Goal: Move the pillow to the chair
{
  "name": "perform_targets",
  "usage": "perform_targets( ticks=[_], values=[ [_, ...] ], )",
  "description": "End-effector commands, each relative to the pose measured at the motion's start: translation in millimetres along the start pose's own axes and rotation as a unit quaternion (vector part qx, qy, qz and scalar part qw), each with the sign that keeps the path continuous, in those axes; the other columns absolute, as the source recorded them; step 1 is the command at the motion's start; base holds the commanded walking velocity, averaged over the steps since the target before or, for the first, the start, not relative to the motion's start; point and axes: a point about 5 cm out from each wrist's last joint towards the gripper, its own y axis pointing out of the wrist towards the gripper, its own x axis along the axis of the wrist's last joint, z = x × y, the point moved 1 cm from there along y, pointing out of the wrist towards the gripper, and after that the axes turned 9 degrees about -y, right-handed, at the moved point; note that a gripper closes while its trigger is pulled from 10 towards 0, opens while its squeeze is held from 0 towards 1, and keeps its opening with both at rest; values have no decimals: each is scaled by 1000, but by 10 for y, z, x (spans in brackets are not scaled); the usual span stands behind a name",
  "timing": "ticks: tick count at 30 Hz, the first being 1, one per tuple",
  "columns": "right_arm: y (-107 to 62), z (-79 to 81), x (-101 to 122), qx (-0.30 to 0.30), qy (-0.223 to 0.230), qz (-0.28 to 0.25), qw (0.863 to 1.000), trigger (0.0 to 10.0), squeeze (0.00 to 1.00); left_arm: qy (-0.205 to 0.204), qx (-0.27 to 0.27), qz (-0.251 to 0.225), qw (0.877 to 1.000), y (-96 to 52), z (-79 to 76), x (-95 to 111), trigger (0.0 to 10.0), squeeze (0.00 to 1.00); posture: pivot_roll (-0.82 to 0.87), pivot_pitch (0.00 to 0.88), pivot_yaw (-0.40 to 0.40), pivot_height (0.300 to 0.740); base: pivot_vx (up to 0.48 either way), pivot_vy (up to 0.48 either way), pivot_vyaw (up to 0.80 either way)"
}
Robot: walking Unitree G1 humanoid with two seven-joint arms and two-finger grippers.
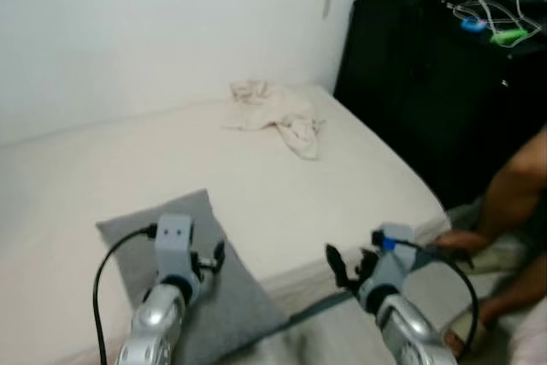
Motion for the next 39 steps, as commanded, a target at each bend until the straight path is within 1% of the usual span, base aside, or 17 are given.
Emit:
perform_targets(
  ticks=[1, 2, 5, 9, 10, 11, 12, 13, 15, 20, 24, 26, 29, 31, 33, 35, 39],
  values=[
    [-35, -44, -70, -7, 5, 15, 1000, 10000, 0, 6, 30, 12, 999, -14, 92, -53, 10000, 0, -103, 102, 38, 740, 0, 0, 0],
    [-35, -44, -70, -6, 5, 16, 1000, 10000, 0, 11, 51, 16, 998, -11, 155, -58, 10000, 0, -104, 104, 39, 740, 0, 0, 0],
    [-35, -43, -71, -6, 5, 16, 1000, 10000, 0, 25, 73, 23, 997, -10, 228, -69, 10000, 0, -104, 104, 37, 740, 0, 0, 0],
    [-36, -37, -71, -5, 5, 17, 1000, 10000, 0, 55, 147, 54, 986, -27, 478, -128, 10000, 0, -108, 106, 41, 740, 0, 0, 0],
    [-36, -37, -71, -5, 5, 17, 1000, 10000, 0, 55, 147, 54, 986, -27, 478, -128, 10000, 0, -108, 106, 41, 740, 0, 0, 0],
    [-37, -37, -69, -5, 5, 17, 1000, 10000, 0, 59, 162, 61, 983, -33, 533, -141, 10000, 0, -108, 106, 41, 740, 0, 0, 0],
    [-43, -70, -51, -15, 12, 12, 1000, 10000, 0, 48, 182, 90, 978, -35, 640, -215, 10000, 0, -106, 110, 45, 740, 0, 0, 0],
    [-43, -70, -51, -15, 12, 12, 1000, 10000, 0, 48, 182, 90, 978, -35, 640, -215, 10000, 0, -106, 110, 45, 740, 0, 0, 0],
    [-58, -131, -12, -28, 11, 2, 1000, 10000, 0, 16, 186, 117, 975, -16, 702, -304, 10000, 0, -108, 113, 50, 740, 0, 0, 0],
    [-73, -193, -18, -42, 7, 2, 999, 10000, 0, -8, 189, 122, 974, 26, 756, -317, 10000, 0, -120, 121, 63, 740, 0, 0, 0],
    [-79, -230, 0, -47, 4, -1, 999, 10000, 0, -10, 198, 124, 972, 72, 822, -283, 10000, 0, -122, 122, 67, 740, 0, 0, 0],
    [-77, -239, 16, -47, 5, -3, 999, 10000, 0, -13, 199, 132, 971, 80, 826, -299, 10000, 0, -125, 124, 68, 740, 0, 0, 0],
    [-51, -254, 90, -44, 5, -8, 999, 10000, 0, -32, 196, 146, 969, 87, 764, -366, 10000, 0, -126, 127, 71, 740, 0, 0, 0],
    [-10, -265, 165, -39, 0, -10, 999, 10000, 0, -60, 173, 143, 973, 121, 644, -390, 10000, 0, -123, 127, 67, 735, 0, 0, 0],
    [16, -261, 214, -34, -1, -14, 999, 10000, 0, -73, 152, 135, 976, 155, 561, -381, 10000, 0, -122, 127, 64, 725, 0, 0, 0],
    [33, -248, 256, -28, 2, -20, 999, 10000, 0, -79, 139, 131, 978, 177, 513, -376, 10000, 0, -122, 127, 64, 715, 0, 0, 0],
    [43, -215, 287, -17, 5, -25, 1000, 10000, 0, -76, 131, 131, 980, 190, 492, -384, 10000, 0, -118, 128, 62, 695, 0, 0, 0]
  ],
)
